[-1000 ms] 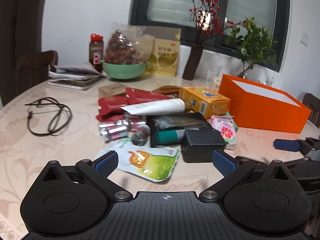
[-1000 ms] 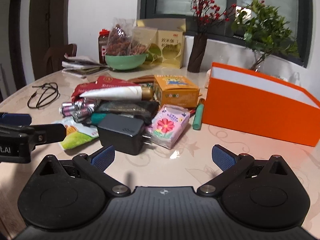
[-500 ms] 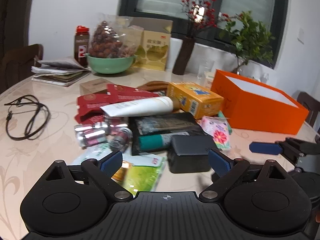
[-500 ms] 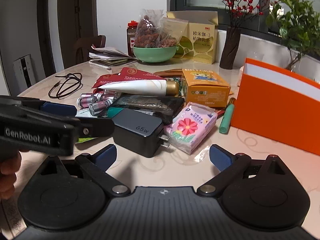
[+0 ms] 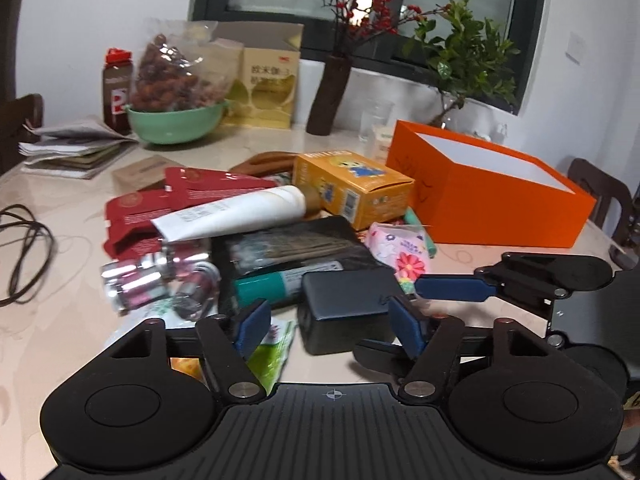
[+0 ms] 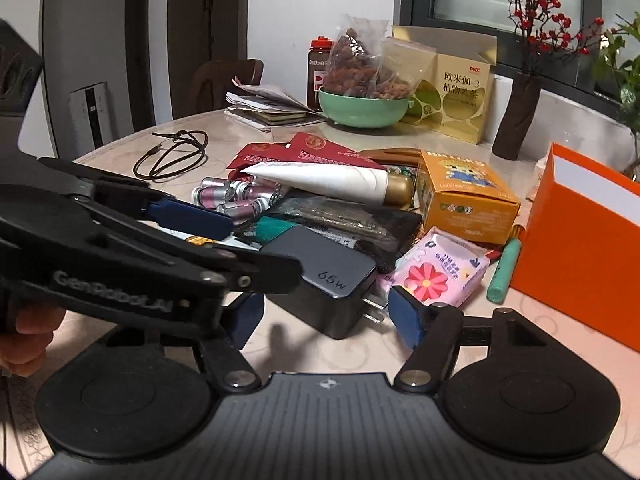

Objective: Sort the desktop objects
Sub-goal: 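Reach the left tool to the black charger and close on it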

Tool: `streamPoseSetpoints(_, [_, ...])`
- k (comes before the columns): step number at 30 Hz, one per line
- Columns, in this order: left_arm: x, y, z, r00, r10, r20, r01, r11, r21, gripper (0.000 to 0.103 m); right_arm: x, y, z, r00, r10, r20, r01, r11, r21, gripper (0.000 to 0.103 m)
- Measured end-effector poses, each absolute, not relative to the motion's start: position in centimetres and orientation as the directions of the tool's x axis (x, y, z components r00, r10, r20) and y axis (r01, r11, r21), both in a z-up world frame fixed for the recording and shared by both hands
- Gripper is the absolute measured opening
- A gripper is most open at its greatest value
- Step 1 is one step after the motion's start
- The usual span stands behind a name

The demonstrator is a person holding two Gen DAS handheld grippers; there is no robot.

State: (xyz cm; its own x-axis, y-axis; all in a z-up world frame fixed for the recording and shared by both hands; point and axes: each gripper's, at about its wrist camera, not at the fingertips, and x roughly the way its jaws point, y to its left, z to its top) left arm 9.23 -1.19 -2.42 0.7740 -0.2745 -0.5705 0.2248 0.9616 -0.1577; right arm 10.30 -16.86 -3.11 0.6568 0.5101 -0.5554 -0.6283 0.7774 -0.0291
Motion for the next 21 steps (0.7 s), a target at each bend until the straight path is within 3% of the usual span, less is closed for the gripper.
streamPoseSetpoints(6, [11.1,-1.3,-2.8,0.74,-0.324,-0.589,0.243,0.946,-0.215,0.067,11.2,-17.4,-3.1,0.651,0.531,-0.542,-0.65,0.759,-0.038,0.07])
streamPoseSetpoints(10, [11.5,-1.5,-3.0,0.74,-0.328,-0.587,0.237,0.944,-0.229,0.066,11.7,-17.2,-3.5,0.62,0.551,-0.558,-0.676,0.737,-0.023,0.062])
streamPoseSetpoints(17, [11.0,-1.8,-3.1,0.749,-0.32,-0.58,0.235,0.947,-0.219,0.064,11.6,-17.1,-3.5,0.611,0.559,-0.561,-0.685,0.728,-0.02,0.064])
streamPoseSetpoints(18, [11.1,-1.7,-3.1,0.75,-0.322,-0.578,0.238,0.946,-0.218,0.065,11.7,-17.1,-3.5,0.609,0.561,-0.561,-0.686,0.727,-0.018,0.064])
streamPoseSetpoints(21, [11.2,-1.8,-3.5,0.764,-0.291,-0.576,0.193,0.955,-0.227,0.091,11.7,-17.0,-3.7,0.61,0.566,-0.554,-0.689,0.724,-0.018,0.066])
